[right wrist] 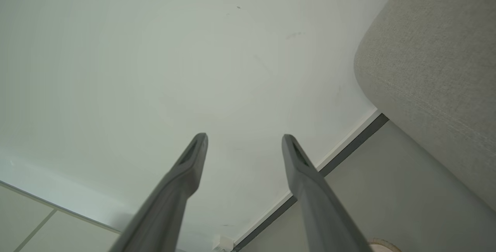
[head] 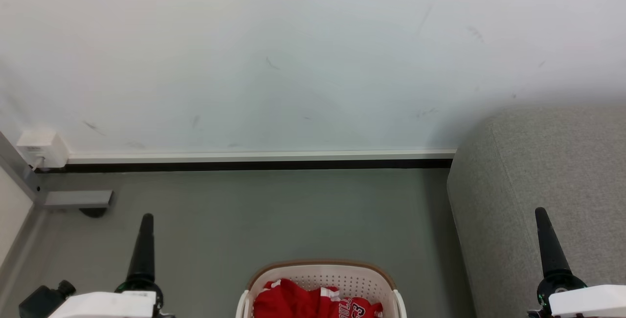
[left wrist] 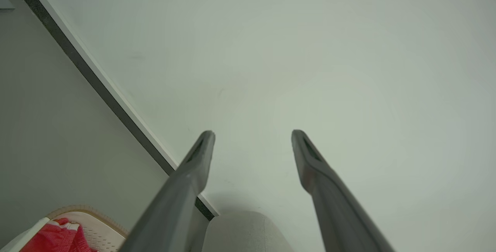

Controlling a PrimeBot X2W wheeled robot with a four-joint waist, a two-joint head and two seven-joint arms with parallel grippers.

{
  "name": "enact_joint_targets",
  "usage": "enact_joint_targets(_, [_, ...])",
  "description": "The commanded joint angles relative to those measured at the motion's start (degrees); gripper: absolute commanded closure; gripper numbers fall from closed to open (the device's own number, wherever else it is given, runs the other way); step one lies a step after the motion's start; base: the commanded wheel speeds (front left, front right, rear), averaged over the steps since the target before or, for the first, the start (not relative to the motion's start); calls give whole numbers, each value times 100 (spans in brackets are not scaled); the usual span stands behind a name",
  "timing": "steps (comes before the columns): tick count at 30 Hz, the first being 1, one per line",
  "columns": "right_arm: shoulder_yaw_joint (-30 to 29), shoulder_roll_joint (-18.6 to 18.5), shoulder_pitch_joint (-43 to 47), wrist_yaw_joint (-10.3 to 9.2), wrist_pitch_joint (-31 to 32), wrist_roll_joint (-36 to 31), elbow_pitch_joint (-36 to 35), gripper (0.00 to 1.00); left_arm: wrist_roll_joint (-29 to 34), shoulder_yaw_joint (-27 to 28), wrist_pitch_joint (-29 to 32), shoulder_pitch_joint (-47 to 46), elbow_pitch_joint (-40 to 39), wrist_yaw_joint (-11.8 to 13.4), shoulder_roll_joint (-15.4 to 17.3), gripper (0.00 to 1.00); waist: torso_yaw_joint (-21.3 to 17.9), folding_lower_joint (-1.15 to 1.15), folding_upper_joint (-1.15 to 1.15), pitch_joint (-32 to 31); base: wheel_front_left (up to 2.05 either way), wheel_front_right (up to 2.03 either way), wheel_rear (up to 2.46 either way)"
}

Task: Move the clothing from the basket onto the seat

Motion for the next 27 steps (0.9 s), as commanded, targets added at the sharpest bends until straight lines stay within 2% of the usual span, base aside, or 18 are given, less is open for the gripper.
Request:
enact_joint_targets(1, [-65,-28,-157,-3,-31,-268,-18,0,276,-6,-62,-50,-117,22,34,0,1,0,0,-5,0,0,0])
enact_joint_targets(12, [-166,168,-216,-4,-64,-2121,311,0,1871,-196,-281,64,-103,332,41,0,-20,0,0,-82,0,0,0])
enact_joint_targets(18, [-273,292,-200,-5,-87,-2754,496,0,2637,-339,-394,115,-55,419,52,0,-26,0,0,-122,0,0,0])
enact_joint_targets(27, [-294,416,-276,-6,-70,-3493,742,0,3311,-384,-546,191,-37,494,64,0,-43,0,0,-165,0,0,0])
